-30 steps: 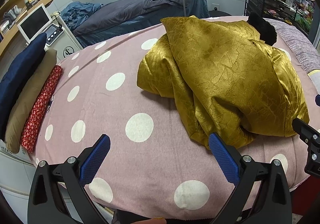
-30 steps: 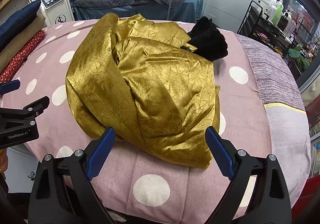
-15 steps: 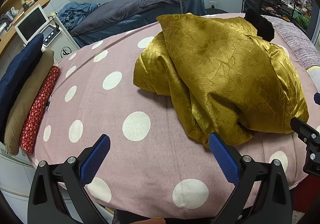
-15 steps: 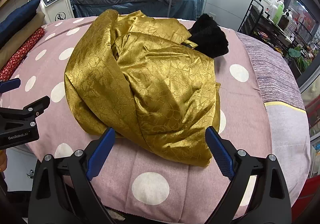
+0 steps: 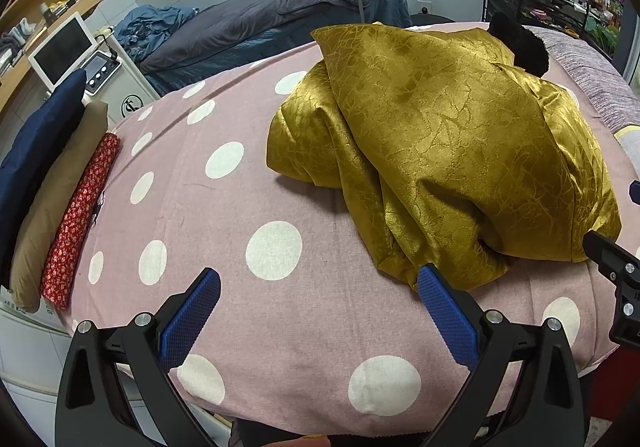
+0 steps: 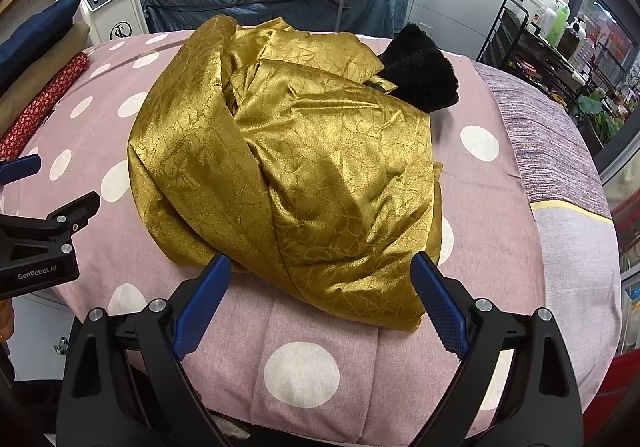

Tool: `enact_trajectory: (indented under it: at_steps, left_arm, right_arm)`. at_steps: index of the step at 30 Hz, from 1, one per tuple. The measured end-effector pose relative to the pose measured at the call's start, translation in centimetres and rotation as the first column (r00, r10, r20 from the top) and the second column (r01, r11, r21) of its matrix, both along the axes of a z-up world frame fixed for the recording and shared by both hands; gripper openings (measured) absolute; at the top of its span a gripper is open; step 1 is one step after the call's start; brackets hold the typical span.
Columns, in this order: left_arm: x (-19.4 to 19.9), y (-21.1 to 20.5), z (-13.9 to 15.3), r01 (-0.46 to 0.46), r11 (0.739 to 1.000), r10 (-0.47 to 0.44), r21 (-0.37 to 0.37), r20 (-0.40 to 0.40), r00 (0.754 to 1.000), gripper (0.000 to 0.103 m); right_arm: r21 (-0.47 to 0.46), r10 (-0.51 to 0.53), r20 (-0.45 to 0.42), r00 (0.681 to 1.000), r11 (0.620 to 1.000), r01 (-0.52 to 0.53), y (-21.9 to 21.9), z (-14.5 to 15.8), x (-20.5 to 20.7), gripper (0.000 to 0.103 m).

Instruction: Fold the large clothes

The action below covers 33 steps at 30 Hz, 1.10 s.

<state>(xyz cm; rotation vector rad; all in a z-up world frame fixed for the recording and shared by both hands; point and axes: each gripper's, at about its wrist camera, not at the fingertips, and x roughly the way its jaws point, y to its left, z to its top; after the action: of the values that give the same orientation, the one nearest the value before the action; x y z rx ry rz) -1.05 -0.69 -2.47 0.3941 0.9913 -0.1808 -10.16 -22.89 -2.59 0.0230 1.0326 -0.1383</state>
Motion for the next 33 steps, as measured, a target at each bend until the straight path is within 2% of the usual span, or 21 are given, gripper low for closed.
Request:
enact_trajectory:
  at_steps: [33]
  left_arm:
    - [-0.16,-0.24,-0.53,0.028,1.0,-0.028,0.009,-0.01,1.0,0.097]
  right_arm:
    - [0.004,0.004,-0.018,1.0,1.0,-0.004,0.27,-0.46,0.11,0.09]
